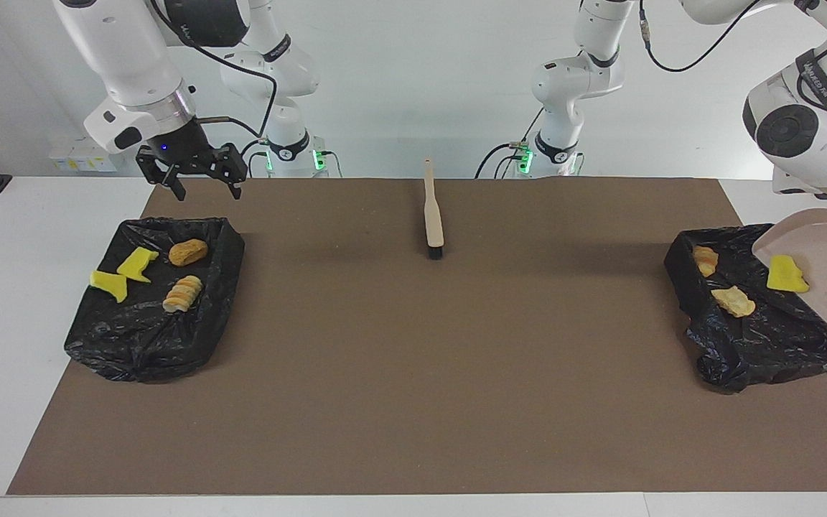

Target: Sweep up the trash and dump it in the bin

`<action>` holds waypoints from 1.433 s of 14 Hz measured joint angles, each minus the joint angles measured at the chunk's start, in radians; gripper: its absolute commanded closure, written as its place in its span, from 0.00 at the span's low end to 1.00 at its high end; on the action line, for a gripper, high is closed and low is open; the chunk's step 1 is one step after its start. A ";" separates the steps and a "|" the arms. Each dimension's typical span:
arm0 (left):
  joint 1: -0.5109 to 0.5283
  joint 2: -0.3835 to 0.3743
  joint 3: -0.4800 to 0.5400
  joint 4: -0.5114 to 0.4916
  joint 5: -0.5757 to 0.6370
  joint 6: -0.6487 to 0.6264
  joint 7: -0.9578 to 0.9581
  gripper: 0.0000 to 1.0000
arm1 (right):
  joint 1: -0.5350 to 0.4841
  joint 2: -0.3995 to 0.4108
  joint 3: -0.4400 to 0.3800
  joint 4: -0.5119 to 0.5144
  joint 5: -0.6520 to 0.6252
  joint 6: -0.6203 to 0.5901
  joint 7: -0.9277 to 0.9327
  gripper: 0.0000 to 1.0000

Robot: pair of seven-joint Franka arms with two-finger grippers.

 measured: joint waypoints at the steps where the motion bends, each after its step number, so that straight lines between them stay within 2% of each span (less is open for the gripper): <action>1: 0.000 0.000 0.003 -0.001 0.000 0.000 -0.001 1.00 | -0.001 -0.009 0.000 -0.004 0.000 -0.004 0.000 0.00; 7: -0.003 -0.010 0.001 0.004 -0.028 0.000 -0.013 1.00 | -0.036 -0.062 0.000 -0.083 0.007 -0.006 0.002 0.00; 12: -0.013 -0.024 -0.004 0.041 -0.282 -0.029 -0.026 1.00 | -0.039 -0.065 0.005 -0.087 0.007 -0.005 0.002 0.00; 16: -0.067 -0.025 -0.013 0.065 -0.447 -0.149 -0.160 0.99 | -0.039 -0.065 0.009 -0.087 0.007 -0.005 0.002 0.00; 17: -0.079 -0.025 -0.016 0.068 -0.510 -0.168 -0.193 0.94 | -0.039 -0.065 0.009 -0.087 0.007 -0.005 0.002 0.00; 20: -0.089 -0.025 -0.023 0.069 -0.682 -0.184 -0.269 0.94 | -0.039 -0.065 0.009 -0.087 0.007 -0.005 0.002 0.00</action>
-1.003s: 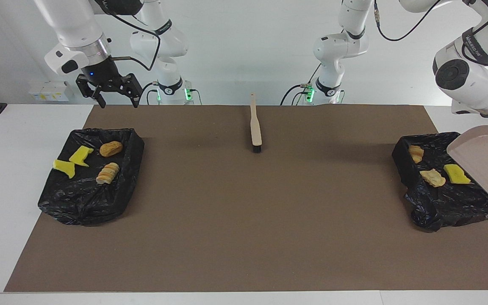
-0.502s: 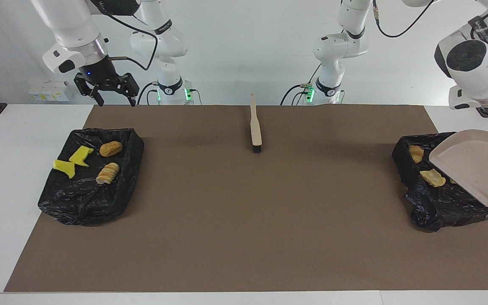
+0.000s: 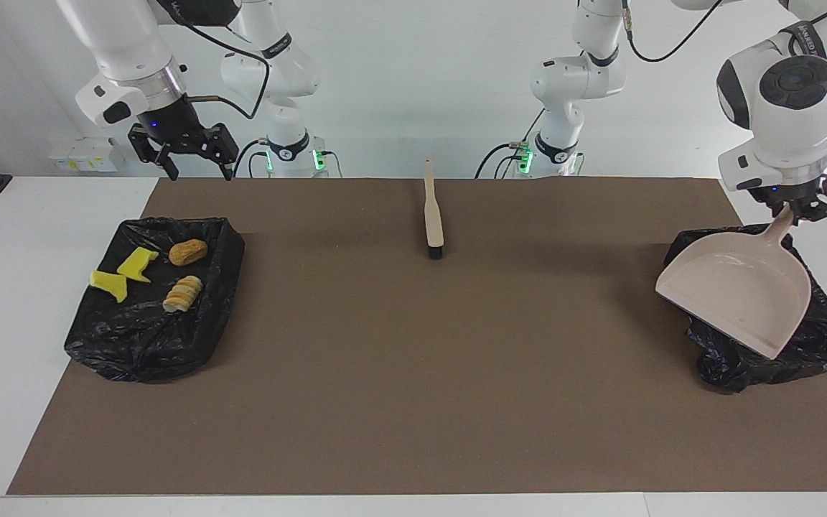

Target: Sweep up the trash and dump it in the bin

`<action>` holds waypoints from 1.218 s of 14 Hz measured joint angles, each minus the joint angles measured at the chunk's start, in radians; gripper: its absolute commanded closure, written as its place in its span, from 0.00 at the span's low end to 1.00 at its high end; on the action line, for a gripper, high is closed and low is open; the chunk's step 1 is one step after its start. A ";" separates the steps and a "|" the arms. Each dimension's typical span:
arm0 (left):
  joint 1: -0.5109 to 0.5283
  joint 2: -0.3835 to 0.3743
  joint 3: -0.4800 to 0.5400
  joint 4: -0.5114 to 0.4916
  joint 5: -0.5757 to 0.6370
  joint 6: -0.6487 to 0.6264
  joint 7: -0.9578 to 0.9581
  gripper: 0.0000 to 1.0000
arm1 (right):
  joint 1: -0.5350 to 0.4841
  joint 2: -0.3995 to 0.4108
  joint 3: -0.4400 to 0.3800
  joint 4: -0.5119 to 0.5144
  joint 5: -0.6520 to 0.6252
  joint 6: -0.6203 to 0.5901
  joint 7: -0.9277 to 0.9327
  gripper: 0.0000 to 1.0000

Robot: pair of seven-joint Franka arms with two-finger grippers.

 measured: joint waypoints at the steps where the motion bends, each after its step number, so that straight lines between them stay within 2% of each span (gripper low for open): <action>1: -0.001 0.000 -0.004 0.000 -0.053 -0.003 -0.027 0.94 | 0.000 0.000 0.000 0.000 0.000 0.000 0.000 0.00; 6: -0.083 -0.001 -0.013 -0.034 -0.235 -0.055 -0.286 0.98 | 0.000 0.000 0.000 0.000 0.000 0.000 0.000 0.00; 12: -0.360 0.000 -0.020 -0.073 -0.383 -0.053 -0.746 1.00 | -0.001 0.003 -0.001 0.008 0.000 0.000 0.000 0.00; 14: -0.417 0.005 -0.021 -0.077 -0.441 -0.037 -0.871 1.00 | -0.003 0.012 -0.002 0.029 0.000 -0.002 0.000 0.00; 17: -0.484 0.047 -0.020 -0.090 -0.479 0.055 -1.029 1.00 | -0.004 0.033 -0.002 0.052 0.001 -0.002 0.000 0.00</action>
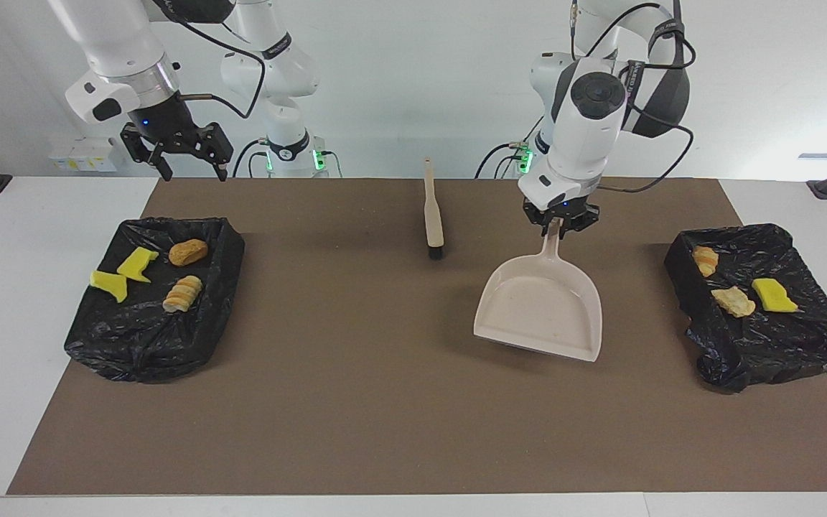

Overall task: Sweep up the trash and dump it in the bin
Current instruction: 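Set the empty dustpan down mid-table with the left gripper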

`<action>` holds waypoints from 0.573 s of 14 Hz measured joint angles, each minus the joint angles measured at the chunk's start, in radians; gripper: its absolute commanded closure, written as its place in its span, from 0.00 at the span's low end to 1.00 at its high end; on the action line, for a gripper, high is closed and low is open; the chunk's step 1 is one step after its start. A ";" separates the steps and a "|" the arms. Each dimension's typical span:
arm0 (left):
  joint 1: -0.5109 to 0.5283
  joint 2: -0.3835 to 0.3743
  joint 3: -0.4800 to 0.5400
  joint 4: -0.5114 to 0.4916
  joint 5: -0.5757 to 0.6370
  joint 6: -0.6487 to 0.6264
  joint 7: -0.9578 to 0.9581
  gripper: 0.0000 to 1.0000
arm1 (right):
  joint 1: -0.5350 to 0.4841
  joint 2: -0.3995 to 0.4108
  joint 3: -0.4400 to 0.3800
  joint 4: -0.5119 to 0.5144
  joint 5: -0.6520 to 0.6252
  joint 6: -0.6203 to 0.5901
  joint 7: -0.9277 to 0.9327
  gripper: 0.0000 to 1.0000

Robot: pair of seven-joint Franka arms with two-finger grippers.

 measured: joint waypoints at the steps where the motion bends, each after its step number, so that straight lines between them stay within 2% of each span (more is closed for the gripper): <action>1: -0.024 0.023 0.000 -0.001 -0.012 0.039 -0.054 1.00 | 0.001 0.004 0.001 0.002 0.000 0.008 0.000 0.00; 5: -0.088 0.108 0.001 -0.003 -0.112 0.180 -0.274 0.99 | 0.001 0.014 0.001 0.002 0.000 0.055 0.028 0.00; 8: -0.119 0.141 0.001 -0.003 -0.133 0.262 -0.355 0.91 | 0.004 0.014 0.008 0.002 0.001 0.055 0.064 0.00</action>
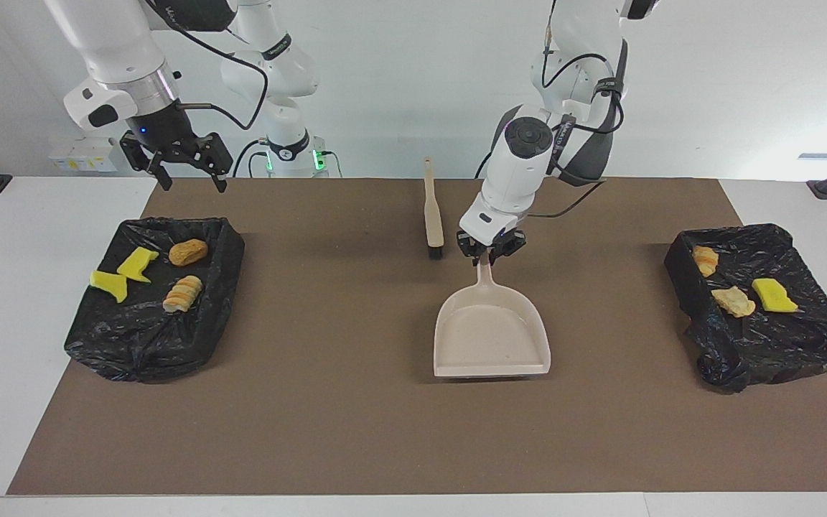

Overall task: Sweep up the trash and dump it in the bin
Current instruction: 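Set the empty dustpan down mid-table with the left gripper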

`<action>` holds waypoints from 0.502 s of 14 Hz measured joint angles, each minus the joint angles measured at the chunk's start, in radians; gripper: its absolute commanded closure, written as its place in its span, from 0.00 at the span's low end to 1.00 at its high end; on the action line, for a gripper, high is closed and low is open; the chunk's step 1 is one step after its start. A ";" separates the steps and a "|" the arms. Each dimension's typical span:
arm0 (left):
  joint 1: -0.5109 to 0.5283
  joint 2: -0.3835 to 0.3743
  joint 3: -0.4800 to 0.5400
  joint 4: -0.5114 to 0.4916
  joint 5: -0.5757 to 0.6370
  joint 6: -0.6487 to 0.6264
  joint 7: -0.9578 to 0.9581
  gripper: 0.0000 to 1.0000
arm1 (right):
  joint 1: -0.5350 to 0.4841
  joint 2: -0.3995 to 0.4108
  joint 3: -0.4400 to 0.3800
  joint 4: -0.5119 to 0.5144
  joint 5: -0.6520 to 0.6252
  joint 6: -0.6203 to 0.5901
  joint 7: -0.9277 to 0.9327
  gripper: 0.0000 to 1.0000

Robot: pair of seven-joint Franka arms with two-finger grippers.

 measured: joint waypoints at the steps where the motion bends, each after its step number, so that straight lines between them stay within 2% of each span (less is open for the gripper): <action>1: -0.010 0.009 0.000 0.000 -0.001 0.023 -0.009 0.81 | 0.002 0.000 0.003 0.000 0.000 0.000 0.000 0.00; 5: -0.035 0.025 0.000 0.000 -0.001 0.069 -0.012 0.74 | 0.000 0.000 0.006 0.000 0.000 0.000 0.000 0.00; 6: -0.044 0.030 0.000 0.000 -0.001 0.078 -0.012 0.71 | -0.001 0.000 0.005 0.000 0.000 0.000 0.000 0.00; 7: -0.052 0.038 0.000 0.000 -0.001 0.089 -0.012 0.63 | -0.001 0.000 0.003 0.000 0.000 0.000 0.000 0.00</action>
